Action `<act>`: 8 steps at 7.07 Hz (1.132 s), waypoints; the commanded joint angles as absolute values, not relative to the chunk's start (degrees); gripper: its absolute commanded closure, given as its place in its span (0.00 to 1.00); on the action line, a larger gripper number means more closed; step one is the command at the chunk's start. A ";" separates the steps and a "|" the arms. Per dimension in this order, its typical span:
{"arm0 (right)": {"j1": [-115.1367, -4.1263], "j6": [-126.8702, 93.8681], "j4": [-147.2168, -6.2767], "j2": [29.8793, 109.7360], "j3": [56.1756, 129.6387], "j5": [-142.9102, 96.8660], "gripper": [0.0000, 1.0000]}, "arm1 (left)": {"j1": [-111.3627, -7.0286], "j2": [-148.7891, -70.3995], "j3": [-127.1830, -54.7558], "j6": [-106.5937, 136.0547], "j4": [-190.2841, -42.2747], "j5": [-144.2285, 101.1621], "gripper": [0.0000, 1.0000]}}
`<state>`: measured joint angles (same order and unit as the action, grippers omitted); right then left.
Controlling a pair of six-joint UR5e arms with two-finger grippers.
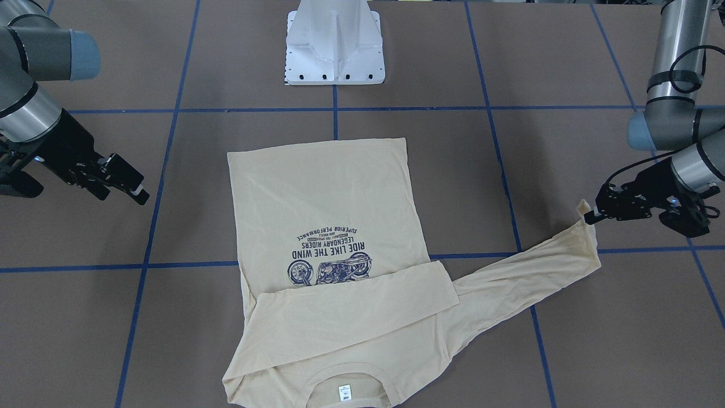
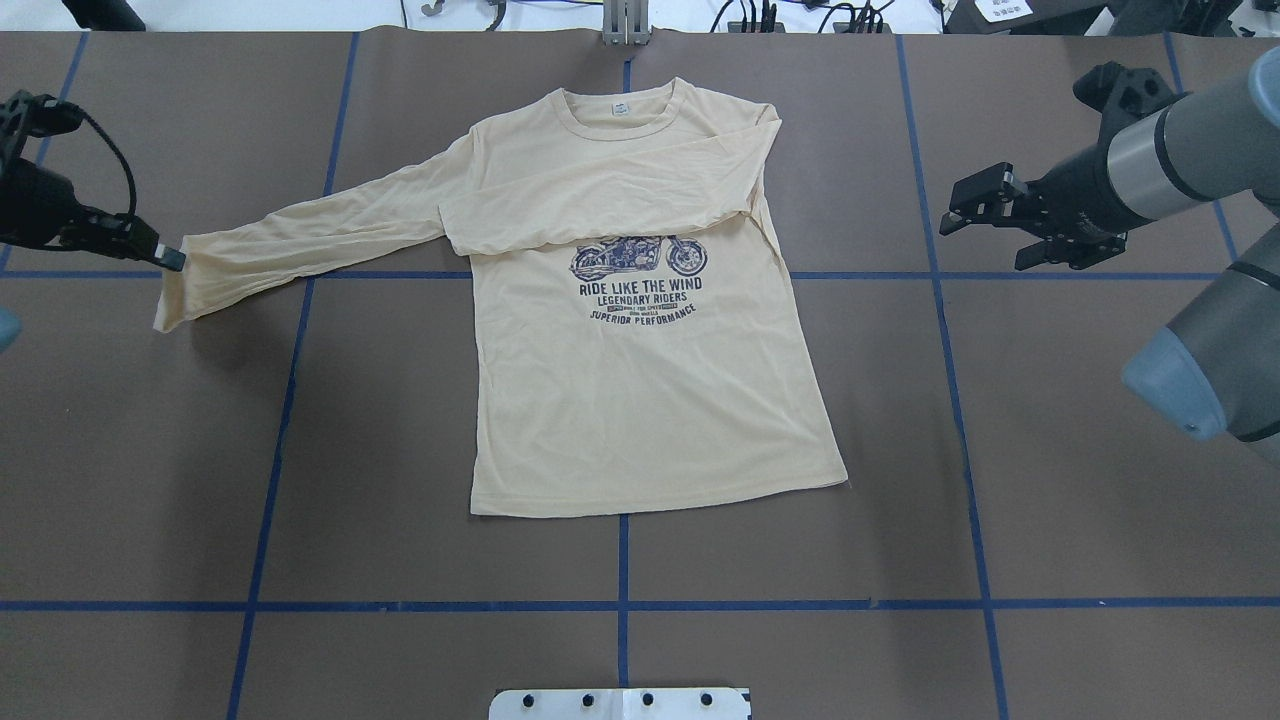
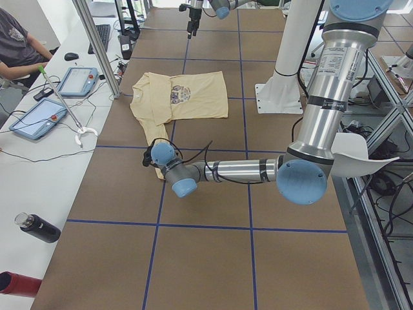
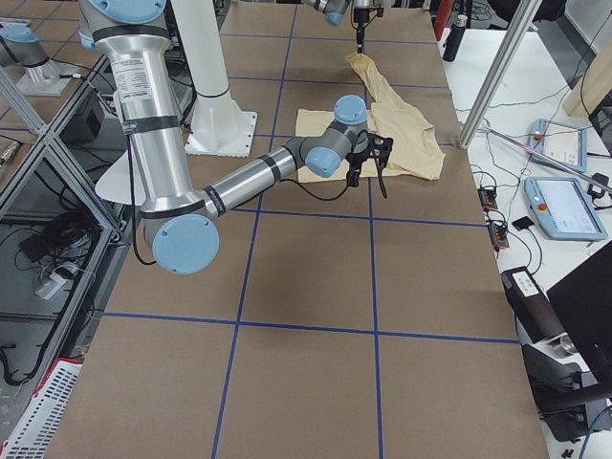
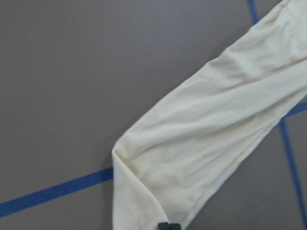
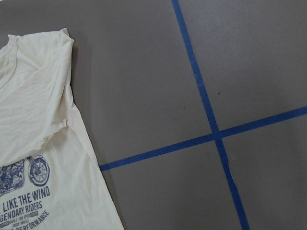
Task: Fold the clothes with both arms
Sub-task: 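Reach the left gripper to the other sleeve cuff and grasp it, then fold the held sleeve across the shirt front with the left gripper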
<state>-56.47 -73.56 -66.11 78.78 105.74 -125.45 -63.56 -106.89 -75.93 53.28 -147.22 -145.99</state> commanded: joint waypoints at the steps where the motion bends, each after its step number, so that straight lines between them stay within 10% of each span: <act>1: -58.52 -67.71 -66.27 81.38 104.86 -124.98 0.00 | -54.28 -121.82 -77.88 78.02 -146.78 -142.94 1.00; 7: -66.53 -52.12 -66.09 82.79 95.01 -125.33 0.00 | -38.16 -151.24 -59.26 93.34 -145.55 -113.77 1.00; 8: -66.45 -52.38 -66.18 82.53 94.92 -125.33 0.00 | -37.62 -154.48 -54.80 93.25 -145.63 -112.86 0.38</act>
<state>-66.43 -52.37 -66.14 82.69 95.12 -125.36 -38.79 -150.96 -59.29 93.19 -145.48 -115.50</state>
